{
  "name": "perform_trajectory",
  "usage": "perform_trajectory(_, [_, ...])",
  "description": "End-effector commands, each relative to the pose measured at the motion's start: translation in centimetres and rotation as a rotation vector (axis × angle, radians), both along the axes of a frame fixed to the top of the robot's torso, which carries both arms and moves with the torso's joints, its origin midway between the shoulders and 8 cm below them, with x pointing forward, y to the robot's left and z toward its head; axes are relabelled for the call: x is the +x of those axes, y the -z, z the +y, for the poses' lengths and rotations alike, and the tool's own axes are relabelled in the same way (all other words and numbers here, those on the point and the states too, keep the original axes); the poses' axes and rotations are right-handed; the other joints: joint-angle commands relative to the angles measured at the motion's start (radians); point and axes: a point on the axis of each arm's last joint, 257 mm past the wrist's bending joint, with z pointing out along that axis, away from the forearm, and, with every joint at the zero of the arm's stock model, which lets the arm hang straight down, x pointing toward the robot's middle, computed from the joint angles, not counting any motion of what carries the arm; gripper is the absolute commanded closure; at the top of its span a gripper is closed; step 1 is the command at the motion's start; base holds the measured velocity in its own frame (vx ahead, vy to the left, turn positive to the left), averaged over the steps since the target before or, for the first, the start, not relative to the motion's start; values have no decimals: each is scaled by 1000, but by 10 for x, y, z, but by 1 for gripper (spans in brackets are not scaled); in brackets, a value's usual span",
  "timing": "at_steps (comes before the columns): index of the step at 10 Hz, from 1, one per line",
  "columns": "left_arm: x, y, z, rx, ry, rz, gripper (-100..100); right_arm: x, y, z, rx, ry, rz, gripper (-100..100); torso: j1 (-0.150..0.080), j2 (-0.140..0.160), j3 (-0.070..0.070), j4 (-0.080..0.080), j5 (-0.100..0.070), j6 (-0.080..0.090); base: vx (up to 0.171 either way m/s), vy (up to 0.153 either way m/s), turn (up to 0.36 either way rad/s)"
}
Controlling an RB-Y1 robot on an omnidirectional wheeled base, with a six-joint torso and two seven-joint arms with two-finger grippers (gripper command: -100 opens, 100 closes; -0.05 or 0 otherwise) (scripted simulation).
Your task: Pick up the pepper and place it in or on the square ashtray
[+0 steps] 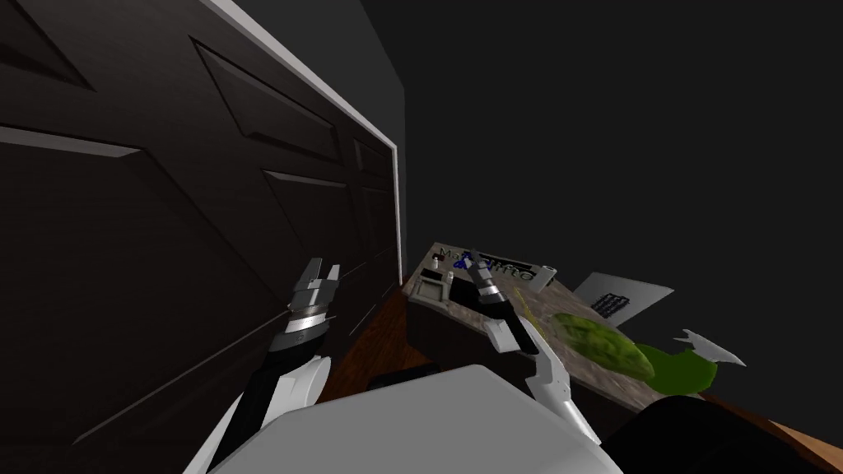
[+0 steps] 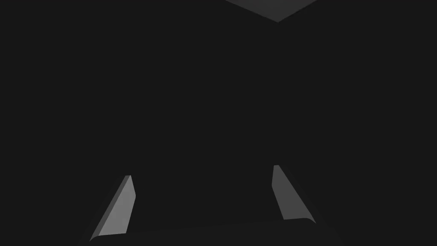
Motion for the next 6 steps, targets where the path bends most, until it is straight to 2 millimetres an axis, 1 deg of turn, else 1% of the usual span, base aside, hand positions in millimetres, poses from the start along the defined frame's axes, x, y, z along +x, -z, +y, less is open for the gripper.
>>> perform_trajectory(1, [0,0,0,0,0,0,0,1,9,-1,-40,7,35,-100,0,0,0,0,0,0,27,79,40])
perform_trajectory(3, [0,0,0,0,0,0,0,16,37,-22,-119,50,137,-100,-1,1,1,0,0,0,38,92,147])
perform_trajectory(4, [0,0,0,0,0,0,0,17,36,-21,-137,44,139,-100,1,0,0,0,0,0,31,83,56])
perform_trajectory(6, [0,0,0,0,0,0,0,29,65,-45,-223,85,240,-100,-1,1,1,0,0,0,23,93,109])
